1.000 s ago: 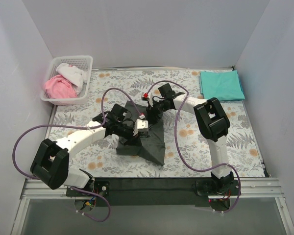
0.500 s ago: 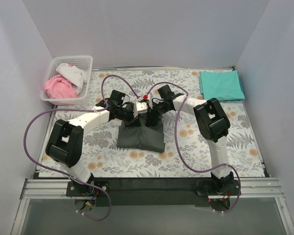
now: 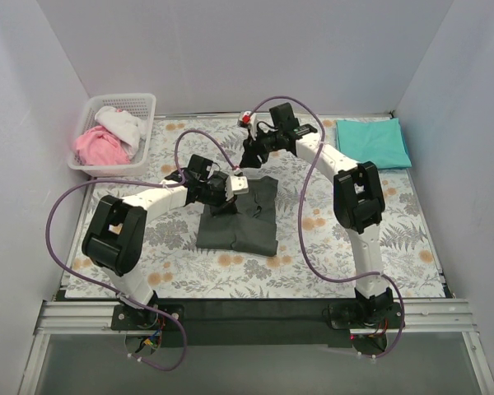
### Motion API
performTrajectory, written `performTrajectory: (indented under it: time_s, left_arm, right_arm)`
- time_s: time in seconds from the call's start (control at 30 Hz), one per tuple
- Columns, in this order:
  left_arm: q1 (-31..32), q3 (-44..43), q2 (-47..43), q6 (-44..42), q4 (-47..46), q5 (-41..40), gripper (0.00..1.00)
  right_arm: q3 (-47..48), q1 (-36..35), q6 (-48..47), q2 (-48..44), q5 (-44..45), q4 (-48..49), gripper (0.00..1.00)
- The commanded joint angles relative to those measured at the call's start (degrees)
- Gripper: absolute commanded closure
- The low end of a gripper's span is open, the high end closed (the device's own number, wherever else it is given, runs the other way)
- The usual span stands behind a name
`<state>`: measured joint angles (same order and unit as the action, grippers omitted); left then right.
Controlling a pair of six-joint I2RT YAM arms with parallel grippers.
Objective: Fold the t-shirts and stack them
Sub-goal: Fold the tshirt
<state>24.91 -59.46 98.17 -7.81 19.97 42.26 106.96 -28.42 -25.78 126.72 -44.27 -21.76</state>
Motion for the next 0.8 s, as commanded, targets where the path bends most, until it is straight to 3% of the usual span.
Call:
performTrajectory:
  time_s: [0.0,0.27,0.53,0.77]
  left_arm:
    - [-0.21,0.57,-1.58,-1.15,-1.51,-0.6,1.0]
    - [-0.3,-0.22,-1.66,-0.54,-1.51,-0.78,1.0]
    - [-0.21,-1.71,-4.56,-0.8,-0.98,-1.92,1.0]
    - [-0.38,-2.5,-6.15,-2.73,-3.96,-2.97,1.0]
  right_arm:
    - [5.35,0.04,2.05,5.64,2.52,-0.57,0.56]
    - [4.14,-0.05,2.84,11.79,1.65,1.28,0.58]
    - [-0.78,-0.05,3.28,12.15,-3.53,1.37,0.68]
    - [-3.16,-0.05,3.98,11.89,-7.76,1.28,0.71]
